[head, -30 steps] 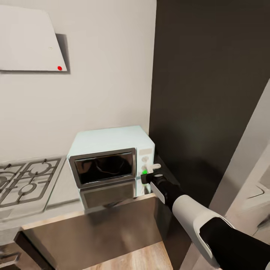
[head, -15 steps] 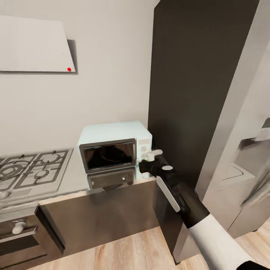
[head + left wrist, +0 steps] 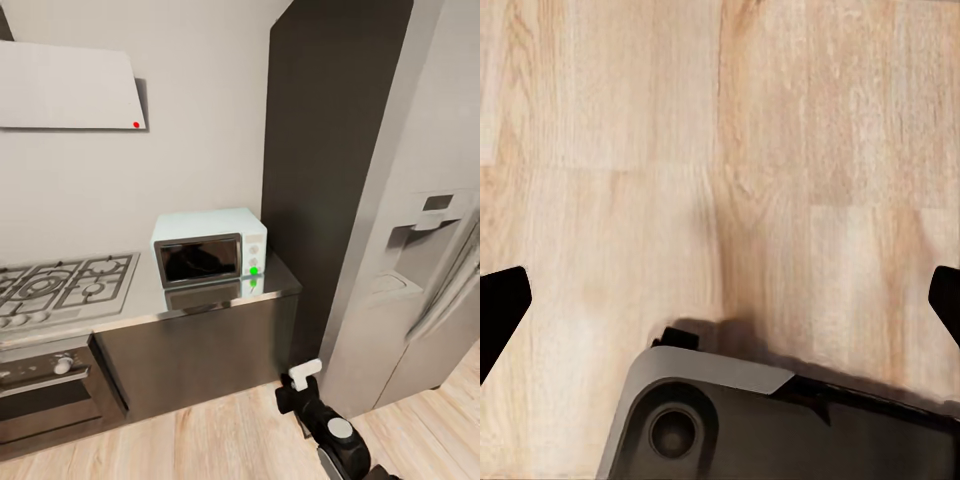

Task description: In the kitchen, take the popcorn bag from the countertop, put it into the microwave, and heat it until the popcorn is cooked so the cooked popcorn ends up inside the bag.

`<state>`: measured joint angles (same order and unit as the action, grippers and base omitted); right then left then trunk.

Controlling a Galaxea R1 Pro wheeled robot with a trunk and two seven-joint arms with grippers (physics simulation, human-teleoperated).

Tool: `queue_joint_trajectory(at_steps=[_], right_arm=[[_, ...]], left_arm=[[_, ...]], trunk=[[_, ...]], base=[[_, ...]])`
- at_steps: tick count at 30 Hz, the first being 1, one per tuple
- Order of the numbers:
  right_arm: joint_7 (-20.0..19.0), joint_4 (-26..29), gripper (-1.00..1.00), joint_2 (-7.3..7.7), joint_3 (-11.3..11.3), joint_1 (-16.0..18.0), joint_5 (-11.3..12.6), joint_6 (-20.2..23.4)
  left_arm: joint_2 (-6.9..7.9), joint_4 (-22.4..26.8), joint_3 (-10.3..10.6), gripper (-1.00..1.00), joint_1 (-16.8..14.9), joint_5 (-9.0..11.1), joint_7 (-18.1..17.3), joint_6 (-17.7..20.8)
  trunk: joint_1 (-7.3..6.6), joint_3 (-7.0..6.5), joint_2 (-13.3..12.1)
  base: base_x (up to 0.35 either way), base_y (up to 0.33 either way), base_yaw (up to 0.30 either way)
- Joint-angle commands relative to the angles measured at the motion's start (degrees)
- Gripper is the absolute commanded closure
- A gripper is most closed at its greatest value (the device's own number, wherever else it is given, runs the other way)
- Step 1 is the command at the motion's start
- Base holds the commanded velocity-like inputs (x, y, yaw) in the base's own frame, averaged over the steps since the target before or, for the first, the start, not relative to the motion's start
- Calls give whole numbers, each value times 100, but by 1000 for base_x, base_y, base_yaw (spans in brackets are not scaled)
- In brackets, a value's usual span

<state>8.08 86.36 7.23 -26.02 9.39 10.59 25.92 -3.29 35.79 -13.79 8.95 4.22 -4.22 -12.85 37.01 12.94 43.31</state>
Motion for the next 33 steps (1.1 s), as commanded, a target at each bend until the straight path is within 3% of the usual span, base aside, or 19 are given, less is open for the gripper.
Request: queue_joint_trajectory(at_steps=[1,4,5,10,16,23,25,26,27,33], right_arm=[[57,-337,100,11,-24,-103,0,-196],[5,-1720,100,-2,-31,-169,-19,-1238],[3,-1917,-100,-6,-33,-172,-22,-1354],[-16,-2314,-100,8,-20,-171,26,-1473],[-10,-2651,-100,5,-12,-165,38,-1506],[1,-4176,-100,-44,24,-96,50,-2301],[16,-4356,-100,-40,134,-97,55,-2417],[26,-4399,-100,-38,350,-111,52,-2442],[23,-7631,-100,-99,1099,-183,21,-3005],[21,-7632,-100,-99,1099,-183,22,-3005]], left_arm=[[-5,7,-26,-100,1,44,-44,1],[-5,7,-27,-100,1,51,-44,1],[-5,7,-28,-100,1,51,-44,1],[-5,7,-35,-100,1,58,-44,1],[-5,7,-39,-100,1,65,-44,1],[34,-296,-21,-100,-48,66,6,10],[41,-447,-12,-100,-108,58,3,10],[36,-564,-11,-100,-154,55,6,12],[45,-1355,8,-100,-225,44,6,19],[43,-1355,8,-100,-224,44,8,19]], trunk=[[-2,6,6],[-2,6,6],[-2,6,6],[-2,6,6],[-2,6,6],[-2,6,6],[-2,6,6],[-2,6,6],[-2,6,6],[-2,6,6]], base=[[-342,0,0],[-342,0,0],[-342,0,0],[-294,0,0],[-28,0,0],[0,0,0],[0,0,0],[0,0,0],[0,0,0],[0,0,0]])
